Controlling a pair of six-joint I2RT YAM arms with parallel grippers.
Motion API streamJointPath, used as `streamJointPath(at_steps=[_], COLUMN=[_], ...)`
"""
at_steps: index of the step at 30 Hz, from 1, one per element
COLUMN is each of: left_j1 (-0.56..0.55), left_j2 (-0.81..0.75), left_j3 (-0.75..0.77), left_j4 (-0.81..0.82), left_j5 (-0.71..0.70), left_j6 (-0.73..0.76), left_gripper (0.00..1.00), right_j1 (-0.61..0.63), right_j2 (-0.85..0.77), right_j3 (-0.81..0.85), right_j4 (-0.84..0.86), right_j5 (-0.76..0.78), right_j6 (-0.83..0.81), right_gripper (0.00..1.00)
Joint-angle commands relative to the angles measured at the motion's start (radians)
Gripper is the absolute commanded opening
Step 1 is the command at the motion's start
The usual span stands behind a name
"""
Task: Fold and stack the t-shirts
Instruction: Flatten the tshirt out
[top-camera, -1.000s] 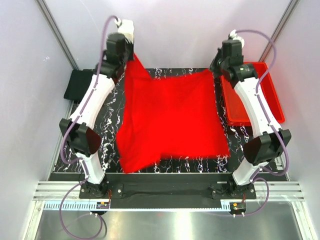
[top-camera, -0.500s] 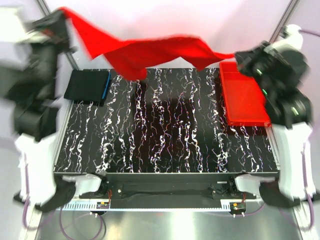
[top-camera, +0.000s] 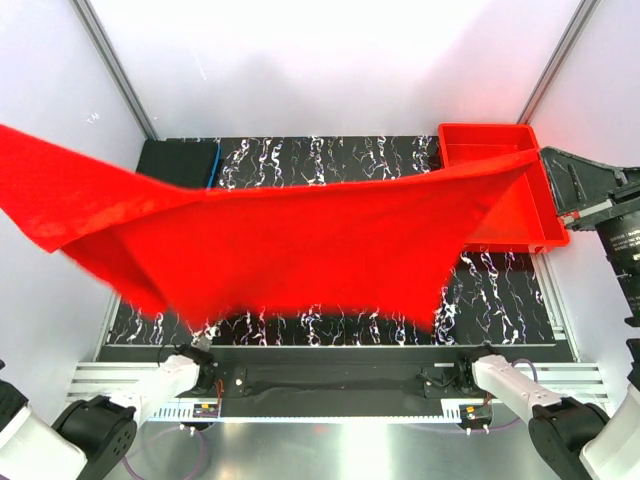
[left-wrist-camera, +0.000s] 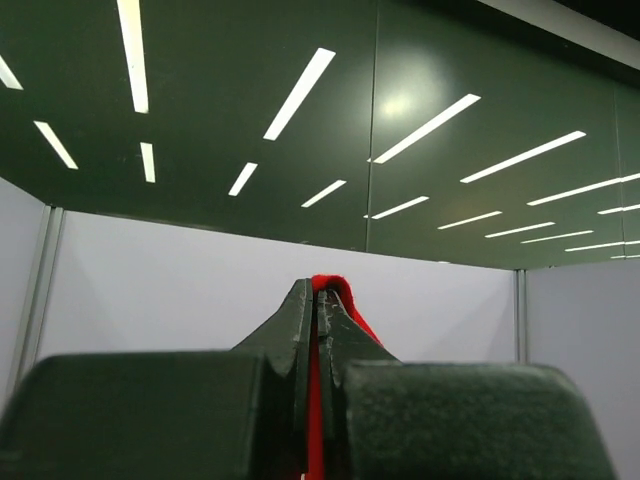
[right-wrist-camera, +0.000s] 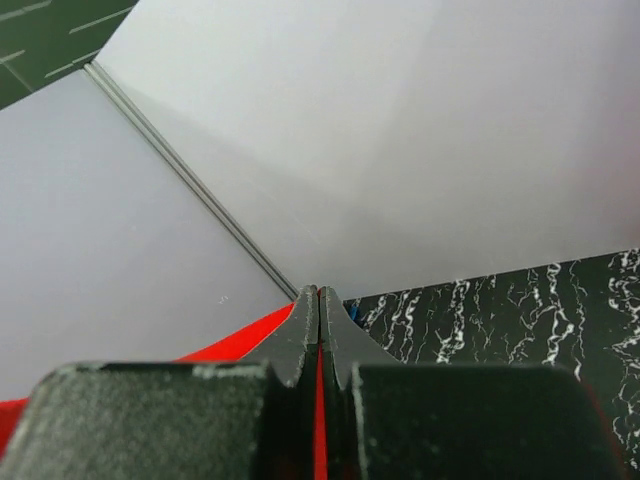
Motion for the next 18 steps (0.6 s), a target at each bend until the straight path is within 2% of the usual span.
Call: streamJointPath(at_steps=[1, 6, 12, 18], left_j1=[0.003, 0.002, 0.003, 0.005], left_j2=[0.074, 0.244, 0.441, 0.682], left_j3=[0.014, -0.044, -0.327, -0.519], left_j4=[-0.021, -0.041, 0.063, 0.073], left_j5=[0.023, -0.029, 0.002, -0.006], left_j6=[-0.008, 0.068, 0.149, 0.253], left_gripper=[0.0, 0.0, 0.0, 0.0], right_j1=[-0.004, -0.004, -0.01, -0.029], right_j2=[0.08, 0.166, 0.309, 0.514], right_j3=[-0.016, -0.198, -0.505, -0.662], right_j4=[-0.037, 0.076, 0.306, 0.51], right_j5=[-0.017, 0.047, 0.162, 0.183], right_j6=[0.052, 0.055, 0.003, -0.049], right_gripper=[0.0, 0.0, 0.0, 0.0])
